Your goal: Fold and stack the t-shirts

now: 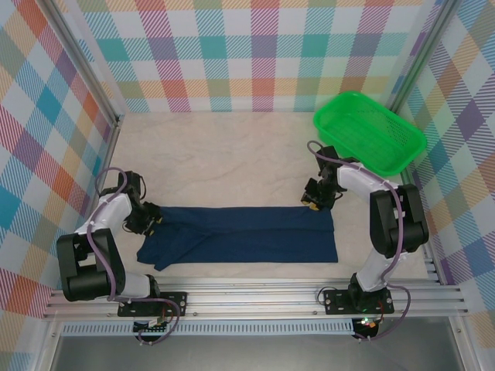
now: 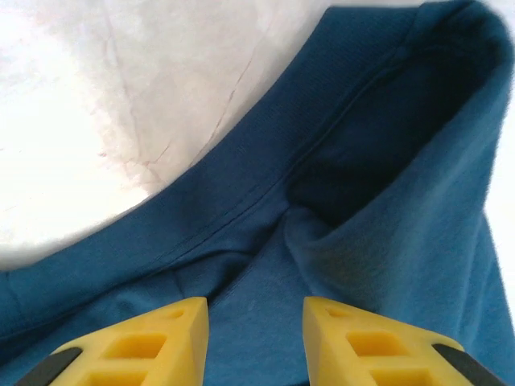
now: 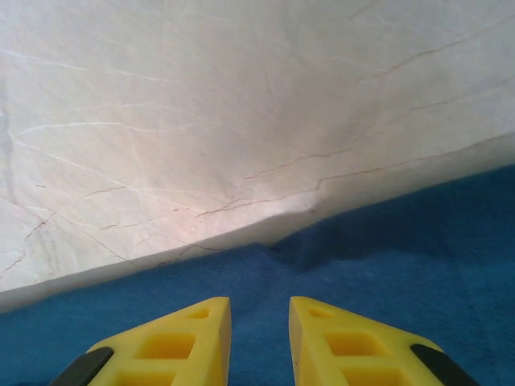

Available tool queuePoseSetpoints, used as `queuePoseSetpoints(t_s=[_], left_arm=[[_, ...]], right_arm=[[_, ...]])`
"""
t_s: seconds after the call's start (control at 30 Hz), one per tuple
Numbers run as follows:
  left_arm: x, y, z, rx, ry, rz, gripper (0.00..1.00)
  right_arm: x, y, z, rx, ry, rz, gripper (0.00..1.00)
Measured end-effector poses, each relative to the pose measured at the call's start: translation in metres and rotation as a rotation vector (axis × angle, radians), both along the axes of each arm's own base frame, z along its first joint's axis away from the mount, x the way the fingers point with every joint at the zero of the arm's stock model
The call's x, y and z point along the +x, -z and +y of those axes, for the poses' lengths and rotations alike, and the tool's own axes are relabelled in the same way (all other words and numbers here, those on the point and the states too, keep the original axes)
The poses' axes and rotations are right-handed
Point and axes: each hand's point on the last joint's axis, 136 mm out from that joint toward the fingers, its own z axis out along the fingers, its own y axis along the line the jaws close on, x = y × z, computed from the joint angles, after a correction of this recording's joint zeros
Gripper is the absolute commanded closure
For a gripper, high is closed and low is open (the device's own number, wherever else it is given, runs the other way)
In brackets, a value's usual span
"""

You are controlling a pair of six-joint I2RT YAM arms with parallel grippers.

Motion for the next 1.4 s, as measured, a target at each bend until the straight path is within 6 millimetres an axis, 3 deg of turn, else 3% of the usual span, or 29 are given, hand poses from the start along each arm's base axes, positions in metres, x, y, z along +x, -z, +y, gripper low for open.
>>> queuePoseSetpoints(t_s=[0.13,0.27,0.47,0.53,0.6,0.67,0.77,0.9,1.0,1.03,1.13,1.2,1.23,1.4], left_arm=[[0.011,-0.013,0.002,0.024,-0.015,-0.032,0.5],[0.023,-0.026,0.008,0.062,-0.031,-0.071,0.5],[0.022,-0.016,0.008,0.054,-0.057,-0.037,0.53],[0.021,-0.006,0.007,0.048,-0.065,-0.001,0.6],[0.022,0.004,0.007,0.042,-0.065,0.028,0.76],[0.024,0.009,0.006,0.034,-0.07,0.034,0.89],[0.025,0.009,0.005,0.034,-0.069,0.031,1.0],[0.023,-0.001,0.006,0.048,-0.069,0.01,1.0],[0.015,-0.013,0.007,0.065,-0.075,0.001,0.66],[0.012,-0.015,0.007,0.073,-0.075,0.004,0.64],[0.002,-0.024,0.003,0.094,-0.065,0.009,0.72],[-0.002,-0.027,-0.001,0.098,-0.051,-0.015,0.89],[-0.006,-0.028,-0.003,0.097,-0.039,-0.022,0.92],[-0.022,-0.007,-0.011,0.072,0.051,0.052,0.93]], right_arm=[[0.001,0.005,0.002,0.008,0.003,0.013,0.75],[0.001,0.009,0.002,0.006,0.017,0.027,0.76],[0.008,0.013,0.003,0.001,0.025,0.037,0.77],[0.011,0.012,0.003,-0.002,0.026,0.035,0.78],[0.013,0.012,0.003,-0.005,0.029,0.032,0.79],[0.014,0.012,0.003,-0.009,0.03,0.032,0.79],[0.015,0.012,0.002,-0.014,0.031,0.032,0.79],[0.015,0.012,0.001,-0.02,0.031,0.032,0.79],[0.015,0.012,0.0,-0.027,0.028,0.03,0.78],[0.015,0.013,0.0,-0.03,0.027,0.031,0.78],[0.013,0.011,0.0,-0.037,0.016,0.027,0.78],[0.014,0.009,0.001,-0.035,0.004,0.017,0.78],[0.014,0.008,0.001,-0.034,-0.001,0.013,0.78],[0.014,0.005,0.005,-0.021,-0.018,0.004,0.78]])
